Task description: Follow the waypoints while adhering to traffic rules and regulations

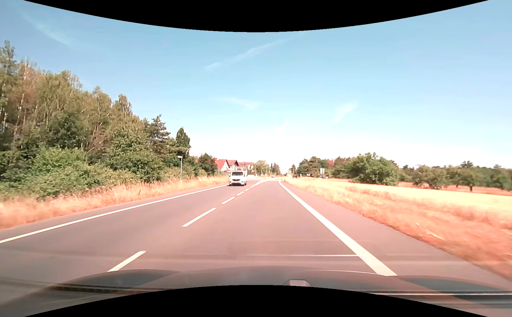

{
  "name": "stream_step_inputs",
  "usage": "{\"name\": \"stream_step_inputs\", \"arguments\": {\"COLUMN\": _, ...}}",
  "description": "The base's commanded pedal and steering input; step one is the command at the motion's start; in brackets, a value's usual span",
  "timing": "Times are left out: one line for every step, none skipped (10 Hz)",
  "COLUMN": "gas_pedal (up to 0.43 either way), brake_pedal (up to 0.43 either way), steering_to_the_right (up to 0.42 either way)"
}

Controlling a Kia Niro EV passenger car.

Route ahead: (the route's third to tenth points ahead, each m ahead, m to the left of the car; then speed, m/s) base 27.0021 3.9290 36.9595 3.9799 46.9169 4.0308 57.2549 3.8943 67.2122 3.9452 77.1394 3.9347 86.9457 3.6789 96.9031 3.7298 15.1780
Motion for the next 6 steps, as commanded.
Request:
{"name": "stream_step_inputs", "arguments": {"gas_pedal": 0.0, "brake_pedal": 0.098, "steering_to_the_right": -0.001}}
{"name": "stream_step_inputs", "arguments": {"gas_pedal": 0.0, "brake_pedal": 0.091, "steering_to_the_right": -0.001}}
{"name": "stream_step_inputs", "arguments": {"gas_pedal": 0.0, "brake_pedal": 0.091, "steering_to_the_right": -0.001}}
{"name": "stream_step_inputs", "arguments": {"gas_pedal": 0.0, "brake_pedal": 0.098, "steering_to_the_right": -0.001}}
{"name": "stream_step_inputs", "arguments": {"gas_pedal": 0.0, "brake_pedal": 0.091, "steering_to_the_right": -0.001}}
{"name": "stream_step_inputs", "arguments": {"gas_pedal": 0.0, "brake_pedal": 0.091, "steering_to_the_right": -0.001}}
